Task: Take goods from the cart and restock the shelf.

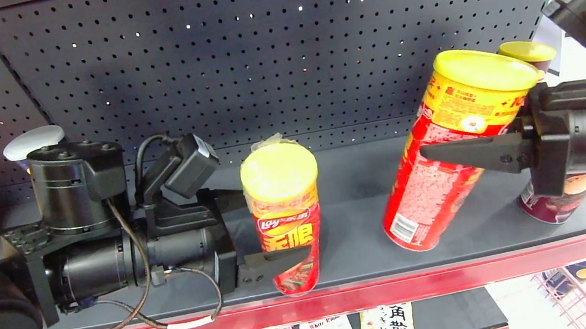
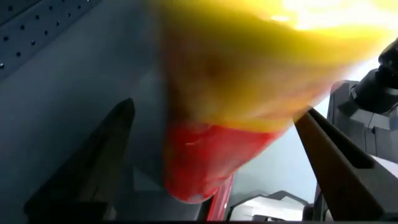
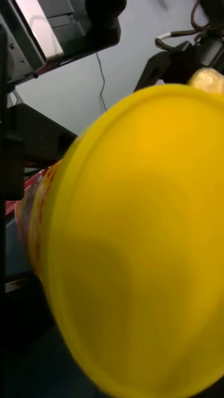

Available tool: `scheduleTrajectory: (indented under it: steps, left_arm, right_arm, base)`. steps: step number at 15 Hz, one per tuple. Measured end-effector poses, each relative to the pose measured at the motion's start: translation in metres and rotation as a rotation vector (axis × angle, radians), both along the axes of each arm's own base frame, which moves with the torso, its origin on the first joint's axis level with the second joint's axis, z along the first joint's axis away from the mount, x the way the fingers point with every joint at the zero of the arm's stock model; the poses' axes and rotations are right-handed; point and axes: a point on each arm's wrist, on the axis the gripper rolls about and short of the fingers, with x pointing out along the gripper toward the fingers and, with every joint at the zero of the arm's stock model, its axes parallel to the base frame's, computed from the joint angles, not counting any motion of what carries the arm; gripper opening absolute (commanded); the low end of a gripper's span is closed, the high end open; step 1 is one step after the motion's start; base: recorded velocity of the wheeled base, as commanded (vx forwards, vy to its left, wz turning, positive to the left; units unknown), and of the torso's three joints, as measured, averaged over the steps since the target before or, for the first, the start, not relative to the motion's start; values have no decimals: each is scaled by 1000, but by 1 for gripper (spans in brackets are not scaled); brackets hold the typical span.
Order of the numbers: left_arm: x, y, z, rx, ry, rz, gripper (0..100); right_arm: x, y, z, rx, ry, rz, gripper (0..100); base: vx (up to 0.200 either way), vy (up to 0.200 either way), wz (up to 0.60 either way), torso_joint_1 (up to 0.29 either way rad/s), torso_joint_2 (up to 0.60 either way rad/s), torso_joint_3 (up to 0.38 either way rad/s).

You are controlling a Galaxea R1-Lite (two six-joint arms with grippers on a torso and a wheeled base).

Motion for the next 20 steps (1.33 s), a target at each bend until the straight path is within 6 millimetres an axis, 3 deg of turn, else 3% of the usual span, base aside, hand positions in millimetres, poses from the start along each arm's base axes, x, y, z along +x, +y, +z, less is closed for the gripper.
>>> scheduleTrajectory:
  steps: [5,12,17,20]
  left_arm:
    - [-17,26,-3,4,8,55,100]
    - [-60,58,-3,-27,24,142,100]
    - [-79,76,-1,-19,34,196,100]
    - [-88,84,2,-1,31,271,100]
  right_arm:
    - [44,27,5,-4,3,15,0]
    - [98,74,-12,-45,14,42,0]
    - [116,106,-26,-73,14,61,0]
    - [125,115,-32,-84,5,70,0]
  base:
    - [0,0,0,0,0,0]
    - [0,0,0,0,0,0]
    - [0,0,0,0,0,0]
    - [0,0,0,0,0,0]
